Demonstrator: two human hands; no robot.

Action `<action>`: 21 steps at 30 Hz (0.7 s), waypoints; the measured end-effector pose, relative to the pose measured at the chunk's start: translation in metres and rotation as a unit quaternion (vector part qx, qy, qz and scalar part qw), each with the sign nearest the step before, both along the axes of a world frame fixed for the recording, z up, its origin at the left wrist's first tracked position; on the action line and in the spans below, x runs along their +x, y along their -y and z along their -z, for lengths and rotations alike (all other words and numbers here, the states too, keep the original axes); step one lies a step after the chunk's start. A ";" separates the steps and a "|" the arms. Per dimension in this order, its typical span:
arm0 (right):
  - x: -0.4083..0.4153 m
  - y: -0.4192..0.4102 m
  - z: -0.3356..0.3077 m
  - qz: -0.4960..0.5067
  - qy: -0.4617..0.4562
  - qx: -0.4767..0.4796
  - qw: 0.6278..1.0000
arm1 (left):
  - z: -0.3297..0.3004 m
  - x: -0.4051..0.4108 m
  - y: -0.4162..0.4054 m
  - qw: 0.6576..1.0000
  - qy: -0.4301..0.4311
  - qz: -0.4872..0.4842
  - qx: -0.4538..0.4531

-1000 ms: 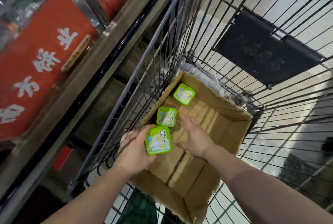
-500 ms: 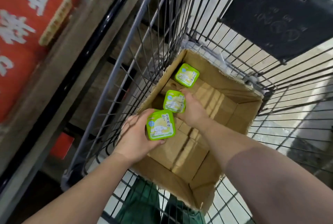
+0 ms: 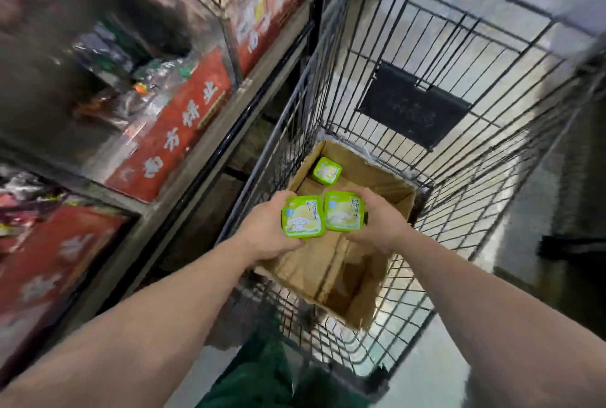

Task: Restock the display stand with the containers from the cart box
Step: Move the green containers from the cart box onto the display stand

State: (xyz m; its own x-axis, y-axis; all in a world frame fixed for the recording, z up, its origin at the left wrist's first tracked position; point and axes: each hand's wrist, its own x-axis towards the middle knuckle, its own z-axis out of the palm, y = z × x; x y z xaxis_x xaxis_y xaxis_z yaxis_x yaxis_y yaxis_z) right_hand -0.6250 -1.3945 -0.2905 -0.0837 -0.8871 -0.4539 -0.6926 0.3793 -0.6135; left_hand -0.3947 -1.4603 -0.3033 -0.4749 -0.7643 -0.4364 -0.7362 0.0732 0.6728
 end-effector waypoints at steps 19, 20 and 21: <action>0.244 -0.081 -0.214 -0.347 -0.030 -0.107 0.931 | -0.193 0.276 -0.193 0.972 -0.043 -0.219 -0.073; 0.271 -0.085 -0.225 -0.370 -0.027 -0.112 0.922 | -0.200 0.302 -0.206 0.967 -0.039 -0.239 -0.078; 0.300 -0.088 -0.232 -0.391 -0.024 -0.117 0.913 | -0.209 0.328 -0.221 0.962 -0.038 -0.256 -0.086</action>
